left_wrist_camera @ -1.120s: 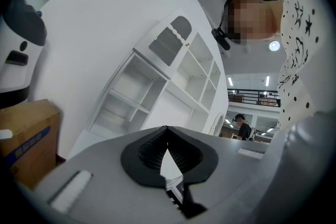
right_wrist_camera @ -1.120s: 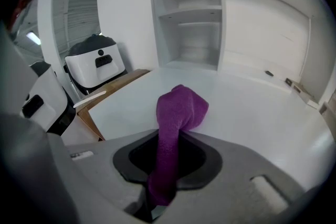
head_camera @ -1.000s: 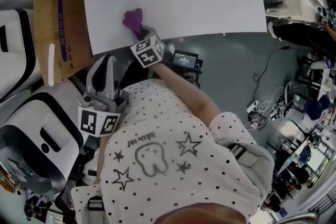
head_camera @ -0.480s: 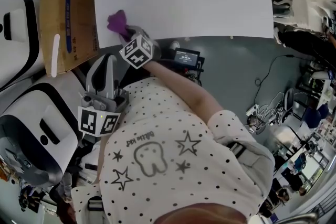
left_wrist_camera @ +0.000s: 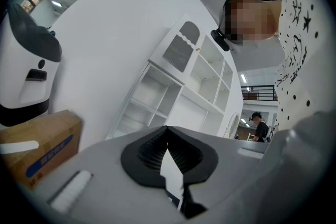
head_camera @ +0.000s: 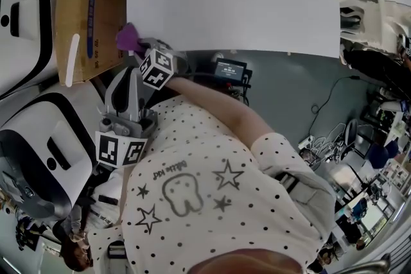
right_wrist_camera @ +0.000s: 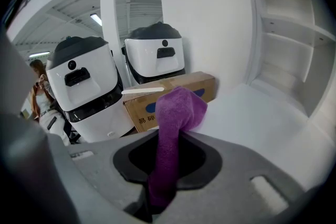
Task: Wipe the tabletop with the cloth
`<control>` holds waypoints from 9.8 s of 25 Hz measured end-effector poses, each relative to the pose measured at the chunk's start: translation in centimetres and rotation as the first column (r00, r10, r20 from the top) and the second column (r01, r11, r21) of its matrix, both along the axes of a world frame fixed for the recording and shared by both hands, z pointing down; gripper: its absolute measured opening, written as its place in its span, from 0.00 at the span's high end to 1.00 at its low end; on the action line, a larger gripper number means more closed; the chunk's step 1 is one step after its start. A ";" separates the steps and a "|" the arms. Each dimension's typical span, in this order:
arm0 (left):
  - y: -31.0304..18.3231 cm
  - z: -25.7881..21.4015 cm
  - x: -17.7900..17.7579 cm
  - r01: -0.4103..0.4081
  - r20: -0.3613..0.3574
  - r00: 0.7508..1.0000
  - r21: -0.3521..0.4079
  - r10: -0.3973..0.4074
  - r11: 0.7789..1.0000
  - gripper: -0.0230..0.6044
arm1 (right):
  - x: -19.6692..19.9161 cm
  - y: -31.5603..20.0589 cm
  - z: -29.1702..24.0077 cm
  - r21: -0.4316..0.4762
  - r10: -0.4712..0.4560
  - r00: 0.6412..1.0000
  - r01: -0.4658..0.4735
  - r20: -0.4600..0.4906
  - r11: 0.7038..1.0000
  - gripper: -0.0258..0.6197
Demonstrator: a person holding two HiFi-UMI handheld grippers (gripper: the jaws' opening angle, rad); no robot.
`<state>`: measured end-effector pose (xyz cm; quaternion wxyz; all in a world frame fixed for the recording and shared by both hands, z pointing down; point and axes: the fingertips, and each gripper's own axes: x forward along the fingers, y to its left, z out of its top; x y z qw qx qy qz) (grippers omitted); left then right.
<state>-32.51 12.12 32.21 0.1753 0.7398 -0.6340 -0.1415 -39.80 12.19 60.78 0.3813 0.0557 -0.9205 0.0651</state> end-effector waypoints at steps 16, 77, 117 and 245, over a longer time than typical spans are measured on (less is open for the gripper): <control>-1.9 -0.5 1.1 -0.057 0.000 0.998 0.035 0.057 0.998 0.97 | 0.4 -1.0 -3.3 -0.077 0.009 0.986 0.004 0.168 0.997 0.85; -18.6 -2.0 29.4 -0.013 -0.087 0.996 0.039 0.016 0.999 0.97 | 48.0 -42.0 0.2 0.007 0.532 0.846 -0.532 -0.038 0.847 0.85; -22.7 -2.5 34.5 -0.088 -0.077 0.993 0.015 0.089 0.996 0.97 | 81.3 -49.6 0.1 0.072 0.860 0.504 -0.858 -0.078 0.509 0.85; -13.8 -3.0 36.0 -0.211 -0.096 0.970 0.102 0.221 0.972 0.97 | 49.6 -24.4 -6.9 -0.110 0.565 0.823 -0.558 0.058 0.823 0.85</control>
